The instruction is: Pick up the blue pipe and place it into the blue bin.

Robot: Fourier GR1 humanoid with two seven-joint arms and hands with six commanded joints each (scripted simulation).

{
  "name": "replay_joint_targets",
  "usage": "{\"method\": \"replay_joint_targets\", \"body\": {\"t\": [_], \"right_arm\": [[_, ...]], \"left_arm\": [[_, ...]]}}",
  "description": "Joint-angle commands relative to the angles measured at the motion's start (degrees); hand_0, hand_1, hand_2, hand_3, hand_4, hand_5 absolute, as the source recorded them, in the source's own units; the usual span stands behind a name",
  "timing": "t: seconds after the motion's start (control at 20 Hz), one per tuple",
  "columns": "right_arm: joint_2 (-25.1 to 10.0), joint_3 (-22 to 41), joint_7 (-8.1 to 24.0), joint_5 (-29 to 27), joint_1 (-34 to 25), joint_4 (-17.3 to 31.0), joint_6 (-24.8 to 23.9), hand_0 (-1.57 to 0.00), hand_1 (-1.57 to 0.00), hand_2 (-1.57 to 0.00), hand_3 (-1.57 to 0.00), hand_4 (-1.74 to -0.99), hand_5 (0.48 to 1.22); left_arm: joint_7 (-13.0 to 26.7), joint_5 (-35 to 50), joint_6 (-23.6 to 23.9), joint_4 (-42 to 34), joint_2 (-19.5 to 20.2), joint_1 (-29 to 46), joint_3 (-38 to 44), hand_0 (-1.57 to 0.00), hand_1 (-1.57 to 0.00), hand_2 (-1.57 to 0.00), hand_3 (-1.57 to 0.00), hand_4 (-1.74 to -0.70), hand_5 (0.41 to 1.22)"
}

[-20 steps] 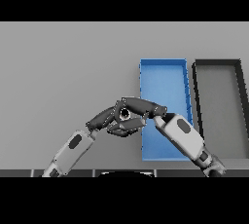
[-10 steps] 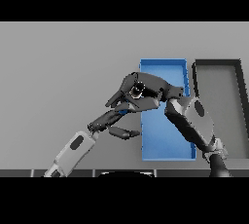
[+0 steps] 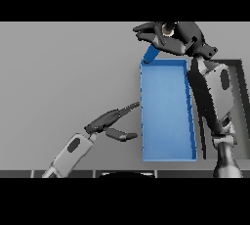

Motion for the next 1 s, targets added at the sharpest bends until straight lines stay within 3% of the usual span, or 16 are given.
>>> {"method": "replay_joint_targets", "body": {"t": [0.0, 0.1, 0.3, 0.45, 0.5, 0.65, 0.8, 0.85, 0.9, 0.95], "right_arm": [[-0.68, -0.91, 0.05, 1.44, 0.65, 2.12, 0.47, -1.57, -1.57, -1.57, -1.57, -1.737, 1.135], [-0.73, -2.62, 1.56, 3.33, 3.34, 5.08, 0.06, -1.57, -1.57, -1.57, -1.57, -1.739, 1.124], [0.45, -3.66, 3.69, 6.99, 12.51, 4.54, -0.67, -1.57, -1.57, -1.57, -1.57, -1.74, 1.122], [1.73, -4.04, 7.5, 9.79, 18.35, 4.33, -1.88, -1.57, -1.57, -1.57, -1.57, -1.741, 1.12], [2.53, -3.71, 9.22, 10.5, 20.33, 3.46, -3.03, -1.57, -1.57, -1.57, -1.57, -1.741, 1.12], [0.12, 1.34, 9.22, 9.35, 25.35, 5.42, -5.35, -1.57, -1.57, -1.57, -1.57, -1.741, 1.122], [-2.05, 6.58, 9.23, 8.15, 28.94, 6.07, -5.73, -1.57, -1.57, -1.57, -1.57, -1.622, 1.121], [-4.18, 9.1, 9.22, 6.65, 29.28, 7.97, -6.27, -1.57, -1.57, -1.57, -1.57, -1.591, 1.114], [-5.86, 12.42, 9.22, 4.67, 29.1, 9.69, -7.16, -1.57, -1.57, -1.57, -1.33, -1.599, 1.11], [-7.47, 16.5, 9.22, 1.52, 29.06, 10.99, -9.82, -1.56, -1.46, -1.39, -1.12, -1.547, 1.133]], "left_arm": [[-0.57, 0.04, 0.05, -0.01, -0.06, 0.24, 0.01, 0.0, 0.0, 0.0, 0.0, -0.91, 0.487], [0.65, 0.47, 0.12, 0.53, -0.63, -0.76, 0.47, 0.0, 0.0, 0.0, 0.0, -0.91, 0.489], [1.15, 0.11, 0.07, 1.57, -0.69, -1.05, 0.53, 0.0, 0.0, 0.0, 0.0, -0.89, 0.483], [-0.01, 0.39, -0.12, 1.12, 0.09, -0.43, 0.9, 0.0, 0.0, 0.0, 0.0, -0.89, 0.473], [-0.25, 0.26, -0.18, 1.68, -0.26, -0.71, 0.77, 0.0, 0.0, 0.0, 0.0, -0.89, 0.47], [-0.9, -0.28, 0.07, 1.06, -0.12, 0.19, 0.22, 0.0, 0.0, 0.0, 0.0, -0.88, 0.463], [-0.78, -0.16, 0.26, 0.86, -0.5, 0.12, 0.17, 0.0, 0.0, 0.0, 0.0, -0.88, 0.462], [-0.48, 0.42, 0.02, 0.43, -0.15, 0.0, 0.59, 0.0, 0.0, 0.0, 0.0, -0.88, 0.46], [-0.52, 0.66, -0.09, 0.07, 0.34, 0.21, 0.83, 0.0, 0.0, 0.0, 0.0, -0.89, 0.457], [0.13, 0.57, 0.03, -0.01, -0.32, 0.13, 0.36, 0.0, 0.0, 0.0, 0.0, -0.89, 0.455]]}}
